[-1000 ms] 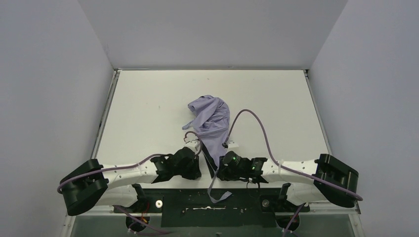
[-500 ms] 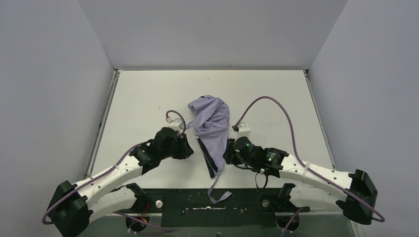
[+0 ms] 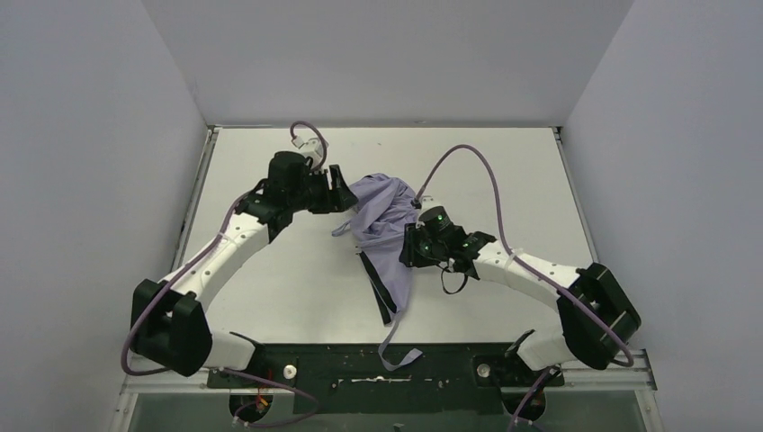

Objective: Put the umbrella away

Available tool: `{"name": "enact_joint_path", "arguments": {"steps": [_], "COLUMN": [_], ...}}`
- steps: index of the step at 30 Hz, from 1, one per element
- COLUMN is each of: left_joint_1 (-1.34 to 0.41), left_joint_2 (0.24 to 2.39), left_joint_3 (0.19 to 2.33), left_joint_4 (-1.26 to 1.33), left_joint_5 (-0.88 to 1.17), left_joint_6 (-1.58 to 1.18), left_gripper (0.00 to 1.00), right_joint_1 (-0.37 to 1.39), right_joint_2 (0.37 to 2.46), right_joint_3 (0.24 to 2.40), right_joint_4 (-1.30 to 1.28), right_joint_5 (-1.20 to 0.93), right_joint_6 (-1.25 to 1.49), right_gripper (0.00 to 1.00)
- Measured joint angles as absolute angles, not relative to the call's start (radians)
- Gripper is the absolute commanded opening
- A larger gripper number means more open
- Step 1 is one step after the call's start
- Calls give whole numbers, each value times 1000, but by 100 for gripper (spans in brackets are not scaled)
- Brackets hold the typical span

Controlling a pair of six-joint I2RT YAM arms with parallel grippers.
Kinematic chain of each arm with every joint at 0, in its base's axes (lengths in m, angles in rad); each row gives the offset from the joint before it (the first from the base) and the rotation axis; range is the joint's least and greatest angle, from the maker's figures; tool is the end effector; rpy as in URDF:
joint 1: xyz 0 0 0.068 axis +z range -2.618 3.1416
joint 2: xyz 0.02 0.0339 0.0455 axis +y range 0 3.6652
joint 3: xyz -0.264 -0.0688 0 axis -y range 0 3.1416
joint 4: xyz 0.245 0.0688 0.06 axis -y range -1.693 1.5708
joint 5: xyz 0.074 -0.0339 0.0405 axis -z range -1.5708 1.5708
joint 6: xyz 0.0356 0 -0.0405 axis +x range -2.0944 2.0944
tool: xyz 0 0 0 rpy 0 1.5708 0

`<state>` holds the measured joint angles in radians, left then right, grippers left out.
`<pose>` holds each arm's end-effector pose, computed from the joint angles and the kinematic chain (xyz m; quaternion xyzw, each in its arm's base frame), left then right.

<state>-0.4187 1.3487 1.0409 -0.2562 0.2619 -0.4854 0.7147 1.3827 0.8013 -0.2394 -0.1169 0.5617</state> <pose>0.2750 -0.1325 0.2960 0.0340 0.8701 -0.3118 0.3803 0.2109 0.1885 0.2084 -0.0923 0.9246 0.2615 0.2613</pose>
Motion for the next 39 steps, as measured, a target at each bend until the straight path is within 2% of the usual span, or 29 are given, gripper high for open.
{"name": "enact_joint_path", "arguments": {"steps": [6,9,20,25,31,39], "left_joint_1": [-402,-402,-402,-402,-395,-354], "left_joint_2": [1485,1528,1551,1569,1633,1706], "left_joint_3": [1162,1189,1185,1174,1172,1097], "left_joint_4": [-254,-256,-266,-266,-267,-135], "left_joint_5": [304,305,325,337,332,413], "left_joint_6": [-490,-499,-509,-507,-500,-545], "left_gripper": [65,66,70,70,71,82], "right_joint_1": [715,715,829,860,869,881], "right_joint_2": [1480,1498,1626,1645,1642,1623], "right_joint_3": [801,770,661,662,662,662], "right_joint_4": [-83,-7,213,257,257,227], "right_joint_5": [-200,-191,-121,-103,-100,-101], "right_joint_6": [570,604,733,757,760,738], "right_gripper": [15,14,13,13,17,19]}}
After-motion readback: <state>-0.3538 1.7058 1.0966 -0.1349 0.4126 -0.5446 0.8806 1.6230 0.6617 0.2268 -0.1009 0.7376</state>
